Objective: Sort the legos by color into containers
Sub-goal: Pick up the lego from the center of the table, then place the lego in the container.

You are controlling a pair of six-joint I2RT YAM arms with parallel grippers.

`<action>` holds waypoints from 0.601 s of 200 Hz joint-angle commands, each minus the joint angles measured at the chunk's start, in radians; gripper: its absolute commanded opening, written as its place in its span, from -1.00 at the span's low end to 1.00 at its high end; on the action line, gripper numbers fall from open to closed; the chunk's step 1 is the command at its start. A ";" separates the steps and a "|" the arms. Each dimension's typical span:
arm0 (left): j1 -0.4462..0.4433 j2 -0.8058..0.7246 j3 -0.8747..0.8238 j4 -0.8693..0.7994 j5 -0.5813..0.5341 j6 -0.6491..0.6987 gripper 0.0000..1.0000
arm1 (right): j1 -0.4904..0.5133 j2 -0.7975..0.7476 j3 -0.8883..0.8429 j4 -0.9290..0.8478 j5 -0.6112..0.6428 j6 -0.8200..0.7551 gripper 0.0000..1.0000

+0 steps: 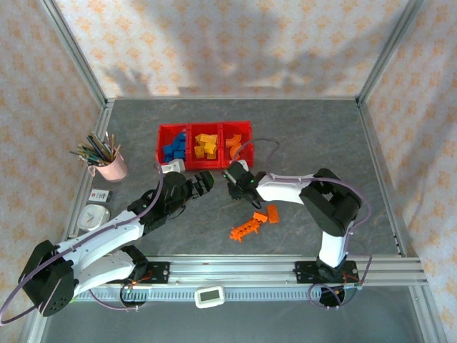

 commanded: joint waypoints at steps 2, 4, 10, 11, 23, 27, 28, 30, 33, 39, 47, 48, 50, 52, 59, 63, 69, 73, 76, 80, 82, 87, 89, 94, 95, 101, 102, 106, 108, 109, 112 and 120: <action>-0.006 -0.009 -0.006 -0.004 -0.029 -0.005 0.98 | 0.005 0.005 0.030 -0.029 0.002 0.001 -0.43; -0.006 -0.010 -0.005 -0.005 -0.029 -0.005 0.99 | 0.005 0.003 0.030 -0.028 0.001 0.001 -0.44; -0.006 -0.012 -0.003 -0.007 -0.030 -0.003 0.98 | 0.004 -0.001 0.034 -0.027 -0.001 0.001 -0.45; -0.006 -0.012 -0.003 -0.007 -0.030 -0.003 0.98 | 0.004 -0.002 0.035 -0.027 -0.001 0.001 -0.46; -0.006 -0.017 0.000 -0.013 -0.032 0.000 0.98 | 0.005 -0.011 0.050 -0.032 -0.004 0.000 -0.46; -0.005 -0.019 0.000 -0.014 -0.034 0.002 0.98 | 0.005 -0.014 0.056 -0.036 -0.003 -0.002 -0.46; -0.005 -0.019 0.000 -0.015 -0.035 0.002 0.98 | 0.005 -0.014 0.059 -0.037 -0.003 -0.002 -0.46; -0.004 -0.020 0.001 -0.015 -0.035 0.002 0.98 | 0.004 -0.016 0.062 -0.039 -0.003 -0.003 -0.46; -0.004 -0.022 0.001 -0.015 -0.037 0.004 0.98 | 0.004 -0.017 0.067 -0.040 -0.003 -0.004 -0.46; -0.004 -0.025 0.004 -0.018 -0.042 0.008 0.98 | 0.004 -0.022 0.078 -0.045 -0.001 -0.006 -0.46; -0.002 -0.027 0.012 -0.026 -0.051 0.012 0.98 | 0.005 -0.028 0.096 -0.053 0.003 -0.009 -0.46; -0.001 -0.027 0.014 -0.027 -0.051 0.012 0.99 | 0.005 -0.028 0.097 -0.054 0.004 -0.009 -0.46; 0.000 -0.027 0.016 -0.029 -0.053 0.014 0.98 | 0.005 -0.028 0.103 -0.057 0.006 -0.010 -0.46; 0.000 -0.027 0.019 -0.032 -0.053 0.016 0.98 | 0.004 -0.029 0.107 -0.058 0.007 -0.011 -0.46; 0.005 -0.026 0.031 -0.041 -0.053 0.024 0.98 | 0.002 -0.030 0.124 -0.064 0.010 -0.015 -0.46; 0.006 -0.026 0.039 -0.048 -0.053 0.029 0.98 | 0.000 -0.030 0.133 -0.066 0.010 -0.017 -0.46; 0.011 -0.024 0.049 -0.059 -0.053 0.035 0.99 | -0.004 -0.029 0.150 -0.071 0.009 -0.023 -0.45; 0.014 -0.023 0.057 -0.066 -0.053 0.039 0.98 | -0.007 -0.026 0.162 -0.075 0.008 -0.024 -0.45; 0.016 -0.022 0.063 -0.071 -0.052 0.043 0.99 | -0.010 -0.024 0.172 -0.079 0.008 -0.027 -0.45; 0.020 -0.022 0.068 -0.077 -0.053 0.047 0.99 | -0.014 -0.020 0.186 -0.083 0.008 -0.029 -0.44; 0.021 -0.021 0.072 -0.080 -0.053 0.049 0.98 | -0.016 -0.019 0.193 -0.086 0.008 -0.030 -0.44; 0.027 -0.020 0.081 -0.085 -0.052 0.056 0.98 | -0.025 -0.013 0.209 -0.092 0.007 -0.035 -0.44; 0.028 -0.020 0.083 -0.087 -0.052 0.059 0.98 | -0.026 -0.010 0.215 -0.093 0.005 -0.037 -0.44; 0.034 -0.019 0.088 -0.090 -0.049 0.066 0.98 | -0.035 -0.003 0.233 -0.097 0.002 -0.040 -0.44; 0.036 -0.019 0.090 -0.090 -0.047 0.068 0.98 | -0.037 -0.002 0.236 -0.099 0.000 -0.041 -0.44; 0.046 -0.018 0.097 -0.094 -0.044 0.076 0.99 | -0.047 0.008 0.256 -0.101 -0.007 -0.047 -0.43; 0.048 -0.017 0.098 -0.095 -0.043 0.077 0.98 | -0.050 0.010 0.259 -0.102 -0.008 -0.048 -0.43; 0.054 -0.016 0.102 -0.097 -0.038 0.082 0.99 | -0.058 0.017 0.274 -0.103 -0.012 -0.051 -0.43; 0.058 -0.015 0.105 -0.098 -0.036 0.085 0.99 | -0.063 0.021 0.282 -0.105 -0.014 -0.052 -0.43; 0.061 -0.015 0.106 -0.098 -0.035 0.086 0.99 | -0.065 0.023 0.287 -0.106 -0.014 -0.053 -0.43; 0.066 -0.014 0.109 -0.100 -0.032 0.090 0.99 | -0.071 0.030 0.298 -0.109 -0.016 -0.055 -0.43; 0.082 -0.009 0.116 -0.101 -0.022 0.099 0.98 | -0.088 0.049 0.334 -0.121 -0.021 -0.058 -0.43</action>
